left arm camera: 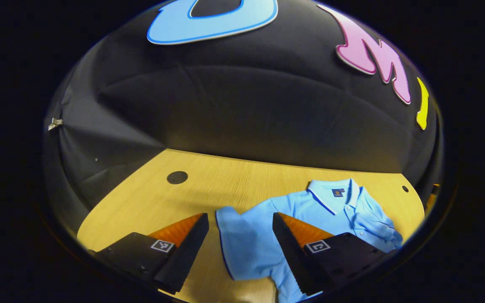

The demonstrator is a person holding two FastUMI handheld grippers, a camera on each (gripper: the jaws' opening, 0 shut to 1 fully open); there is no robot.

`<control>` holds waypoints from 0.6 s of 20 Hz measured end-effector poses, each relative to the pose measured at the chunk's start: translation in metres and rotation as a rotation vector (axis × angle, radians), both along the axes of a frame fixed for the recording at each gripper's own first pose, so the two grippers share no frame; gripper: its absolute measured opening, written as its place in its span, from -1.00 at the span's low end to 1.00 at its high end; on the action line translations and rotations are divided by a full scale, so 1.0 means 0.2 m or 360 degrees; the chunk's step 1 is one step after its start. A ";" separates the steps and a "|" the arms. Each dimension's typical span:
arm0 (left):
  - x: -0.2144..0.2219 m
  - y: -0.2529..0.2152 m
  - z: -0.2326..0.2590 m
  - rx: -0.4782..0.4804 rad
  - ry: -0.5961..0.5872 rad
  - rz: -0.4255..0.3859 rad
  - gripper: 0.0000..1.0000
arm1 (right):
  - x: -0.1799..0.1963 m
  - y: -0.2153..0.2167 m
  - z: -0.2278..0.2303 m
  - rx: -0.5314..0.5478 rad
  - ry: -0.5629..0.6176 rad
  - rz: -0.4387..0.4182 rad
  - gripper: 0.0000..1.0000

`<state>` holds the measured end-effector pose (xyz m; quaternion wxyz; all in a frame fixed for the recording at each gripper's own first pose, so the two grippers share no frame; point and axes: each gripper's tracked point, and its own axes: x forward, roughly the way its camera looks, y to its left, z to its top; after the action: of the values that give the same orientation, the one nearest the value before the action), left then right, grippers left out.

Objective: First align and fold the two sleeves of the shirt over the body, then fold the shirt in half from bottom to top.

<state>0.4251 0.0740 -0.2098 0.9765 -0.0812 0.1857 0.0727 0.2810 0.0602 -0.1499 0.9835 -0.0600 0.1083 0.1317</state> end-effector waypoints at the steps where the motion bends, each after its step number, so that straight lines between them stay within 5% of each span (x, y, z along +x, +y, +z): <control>1: 0.05 0.00 -0.04 0.0005 0.0028 0.0000 0.95 | -0.03 -0.04 0.00 0.0005 -0.0004 -0.0008 0.95; 9: 0.15 0.09 -0.27 0.0032 0.0184 0.0095 0.97 | -0.16 -0.18 -0.22 -0.0005 0.0139 -0.0051 0.95; 10: 0.15 0.09 -0.27 0.0039 0.0181 0.0099 0.72 | -0.16 -0.19 -0.23 0.0025 0.0160 -0.0062 0.94; 11: 0.16 0.09 -0.27 0.0049 0.0179 0.0082 0.72 | -0.16 -0.20 -0.25 0.0047 0.0175 -0.0076 0.94; 12: 0.17 0.06 -0.27 0.0058 0.0173 0.0064 0.28 | -0.16 -0.21 -0.26 0.0061 0.0188 -0.0091 0.95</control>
<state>0.4585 0.0858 -0.2628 0.9647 -0.0630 0.2354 0.0998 0.2483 0.0176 -0.2026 0.9798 -0.0302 0.1651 0.1088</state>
